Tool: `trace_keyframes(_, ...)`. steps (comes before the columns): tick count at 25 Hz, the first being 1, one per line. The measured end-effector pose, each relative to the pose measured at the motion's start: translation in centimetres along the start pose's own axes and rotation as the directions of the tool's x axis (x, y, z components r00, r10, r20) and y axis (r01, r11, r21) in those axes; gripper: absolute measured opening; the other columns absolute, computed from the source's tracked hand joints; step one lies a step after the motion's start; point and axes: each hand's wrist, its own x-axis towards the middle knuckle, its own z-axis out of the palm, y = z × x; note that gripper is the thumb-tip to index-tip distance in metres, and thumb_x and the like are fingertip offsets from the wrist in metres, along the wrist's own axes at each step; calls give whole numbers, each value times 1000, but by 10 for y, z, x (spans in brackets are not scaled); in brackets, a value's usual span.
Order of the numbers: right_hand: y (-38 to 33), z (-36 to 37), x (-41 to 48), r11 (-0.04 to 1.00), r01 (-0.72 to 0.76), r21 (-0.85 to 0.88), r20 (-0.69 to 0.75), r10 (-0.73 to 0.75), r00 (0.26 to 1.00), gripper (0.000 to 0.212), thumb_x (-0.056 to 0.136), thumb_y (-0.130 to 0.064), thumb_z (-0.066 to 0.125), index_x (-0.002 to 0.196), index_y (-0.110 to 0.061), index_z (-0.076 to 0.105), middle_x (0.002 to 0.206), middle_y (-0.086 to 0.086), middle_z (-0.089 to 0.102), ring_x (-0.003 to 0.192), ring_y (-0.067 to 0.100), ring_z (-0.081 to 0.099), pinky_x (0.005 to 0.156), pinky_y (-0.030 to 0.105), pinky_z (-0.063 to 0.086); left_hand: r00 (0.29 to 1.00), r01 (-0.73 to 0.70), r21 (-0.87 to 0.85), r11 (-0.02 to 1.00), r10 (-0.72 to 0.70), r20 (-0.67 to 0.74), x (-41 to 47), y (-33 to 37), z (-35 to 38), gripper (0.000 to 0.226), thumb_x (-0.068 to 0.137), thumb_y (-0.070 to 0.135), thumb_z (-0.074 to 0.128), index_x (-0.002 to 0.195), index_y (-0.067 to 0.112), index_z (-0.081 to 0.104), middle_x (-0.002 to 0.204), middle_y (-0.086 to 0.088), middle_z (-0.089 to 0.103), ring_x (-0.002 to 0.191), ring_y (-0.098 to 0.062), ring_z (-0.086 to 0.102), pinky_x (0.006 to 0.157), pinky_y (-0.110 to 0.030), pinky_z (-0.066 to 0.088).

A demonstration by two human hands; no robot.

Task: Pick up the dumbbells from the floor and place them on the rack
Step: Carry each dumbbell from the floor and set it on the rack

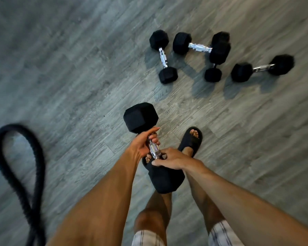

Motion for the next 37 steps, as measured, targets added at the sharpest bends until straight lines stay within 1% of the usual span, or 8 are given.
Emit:
trace_keyframes(5,-34,2,-97,994,26,107,-140,-10,990,42,81,-50,66,117,-29,62,110,-1,66,105,21,62,95,38,49,996,-28,198,980,43,-72,-91,14,56,24,93,17,61,71,17,51,39,6,39,37,-8,44,56,-26,40)
trace_keyframes(10,-49,-3,-203,995,41,96,-200,-21,980,39,90,-43,61,123,-22,57,93,-4,56,93,18,52,75,27,38,997,-39,352,935,61,-54,-174,1,108,13,97,16,56,84,15,58,39,5,41,37,-9,46,55,-24,41)
trace_keyframes(13,-43,6,-237,992,20,123,-272,14,962,50,87,-49,61,130,-24,55,95,-4,56,94,18,52,86,32,45,1000,-27,402,915,26,7,-199,-10,130,16,97,15,55,81,14,56,39,4,41,37,-9,47,51,-23,42)
trace_keyframes(16,-37,23,-262,974,38,225,-392,55,918,36,85,-47,63,114,-26,61,94,-4,59,96,23,60,90,38,46,998,-38,514,857,11,56,-215,-21,149,27,94,11,54,69,14,46,37,4,40,34,-10,44,45,-21,43)
trace_keyframes(18,-34,38,-278,948,69,310,-472,91,877,24,86,-41,64,104,-25,61,88,-3,59,94,23,60,89,38,45,996,-34,615,787,-25,87,-222,-33,160,30,93,11,53,65,15,43,38,2,41,33,-11,44,42,-20,43)
trace_keyframes(23,-22,76,-302,834,104,542,-534,246,809,29,85,-43,64,101,-19,61,95,2,64,91,23,60,75,34,43,985,-49,823,565,-109,133,-237,-70,188,35,93,11,51,61,15,39,38,2,40,35,-13,41,45,-23,40)
trace_keyframes(31,33,138,-338,519,284,806,-538,441,719,44,88,-45,64,121,-16,60,116,10,66,102,26,61,90,39,47,964,-78,992,95,-248,100,-250,-174,236,28,94,7,50,68,13,41,40,2,40,50,-17,36,53,-28,38)
trace_keyframes(37,99,200,-373,305,385,871,-491,518,700,50,100,-33,51,139,-3,47,146,16,48,127,32,51,104,36,39,949,-122,978,-171,-309,64,-263,-287,256,28,96,9,50,69,11,43,40,1,40,38,-15,41,56,-29,39)
